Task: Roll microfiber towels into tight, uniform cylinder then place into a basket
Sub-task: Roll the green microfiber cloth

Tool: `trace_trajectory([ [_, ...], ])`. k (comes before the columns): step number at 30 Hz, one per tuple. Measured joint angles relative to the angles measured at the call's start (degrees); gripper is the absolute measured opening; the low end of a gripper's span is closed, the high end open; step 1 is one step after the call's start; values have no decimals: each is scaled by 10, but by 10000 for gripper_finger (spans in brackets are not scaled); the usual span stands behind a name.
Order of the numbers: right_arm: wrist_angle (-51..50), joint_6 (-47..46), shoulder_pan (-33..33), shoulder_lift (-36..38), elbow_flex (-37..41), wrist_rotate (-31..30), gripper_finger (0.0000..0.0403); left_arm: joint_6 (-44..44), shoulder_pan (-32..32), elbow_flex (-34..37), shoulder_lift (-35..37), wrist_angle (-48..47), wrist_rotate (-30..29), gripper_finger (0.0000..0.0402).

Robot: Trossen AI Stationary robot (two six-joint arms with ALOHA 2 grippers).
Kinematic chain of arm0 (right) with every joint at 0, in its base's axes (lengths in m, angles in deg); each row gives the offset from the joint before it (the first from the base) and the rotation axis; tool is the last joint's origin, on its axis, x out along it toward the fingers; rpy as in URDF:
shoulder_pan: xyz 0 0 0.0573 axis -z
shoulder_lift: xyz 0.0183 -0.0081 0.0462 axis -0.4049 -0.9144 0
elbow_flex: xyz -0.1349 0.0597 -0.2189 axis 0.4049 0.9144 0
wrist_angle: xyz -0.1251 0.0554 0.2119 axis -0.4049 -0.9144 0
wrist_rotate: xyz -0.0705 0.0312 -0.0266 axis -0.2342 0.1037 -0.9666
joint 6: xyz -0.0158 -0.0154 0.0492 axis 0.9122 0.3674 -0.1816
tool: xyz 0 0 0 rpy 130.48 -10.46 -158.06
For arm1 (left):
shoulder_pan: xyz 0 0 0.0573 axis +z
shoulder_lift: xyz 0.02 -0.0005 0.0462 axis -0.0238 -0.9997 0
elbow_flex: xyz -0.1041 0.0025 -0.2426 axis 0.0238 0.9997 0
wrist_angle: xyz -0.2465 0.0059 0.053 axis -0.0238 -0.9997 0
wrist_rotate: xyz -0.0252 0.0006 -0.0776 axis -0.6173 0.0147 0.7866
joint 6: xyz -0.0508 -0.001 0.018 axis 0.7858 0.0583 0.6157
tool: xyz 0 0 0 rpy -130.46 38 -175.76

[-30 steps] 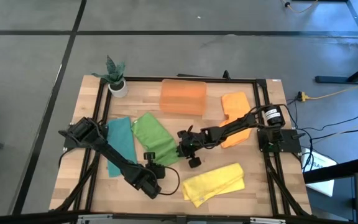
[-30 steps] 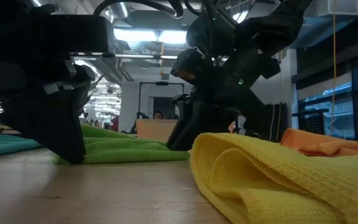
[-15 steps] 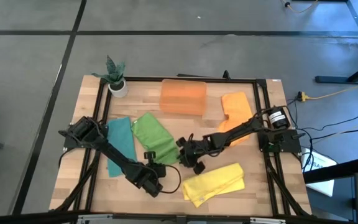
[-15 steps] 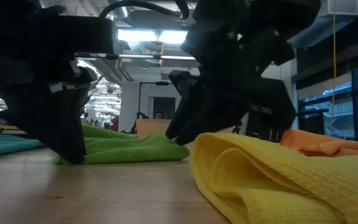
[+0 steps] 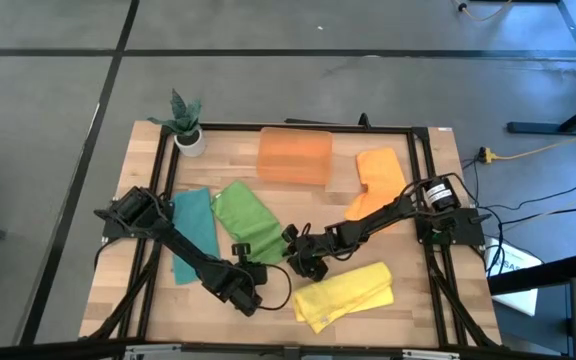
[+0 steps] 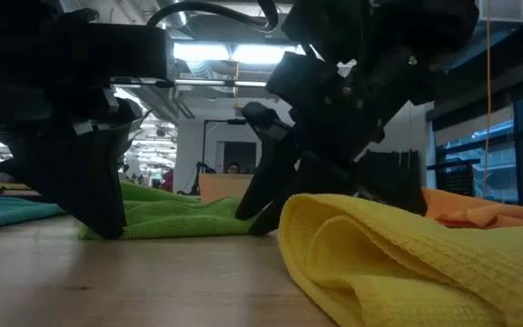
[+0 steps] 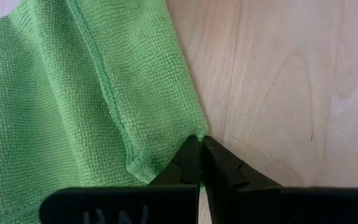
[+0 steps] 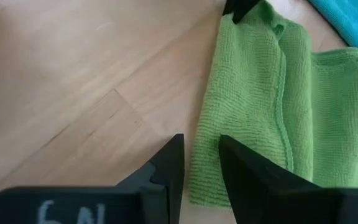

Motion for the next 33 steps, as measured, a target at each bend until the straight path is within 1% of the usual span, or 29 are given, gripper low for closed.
trace_trajectory([
  [5,1,0,1,-1,0,-16,103,0,0,0,0,0,0,0],
  [8,1,0,1,-1,0,-33,94,0,0,0,0,0,0,0],
  [10,0,0,1,-1,0,-59,84,0,0,0,0,0,0,0],
  [14,-3,-2,2,-2,0,-65,46,0,0,0,0,1,0,0],
  [17,-6,-2,2,-2,0,-55,12,0,0,0,0,1,0,0],
  [23,-10,-3,2,-2,-1,-25,7,1,0,0,0,6,0,0],
  [26,-17,-3,2,-2,-1,-23,6,1,0,-17,-2,-7,2,0],
  [29,-29,-3,2,0,-2,-20,4,1,1,-45,-5,-15,27,0],
  [33,-90,-29,2,8,-22,31,3,0,5,-69,-5,-28,70,0],
])
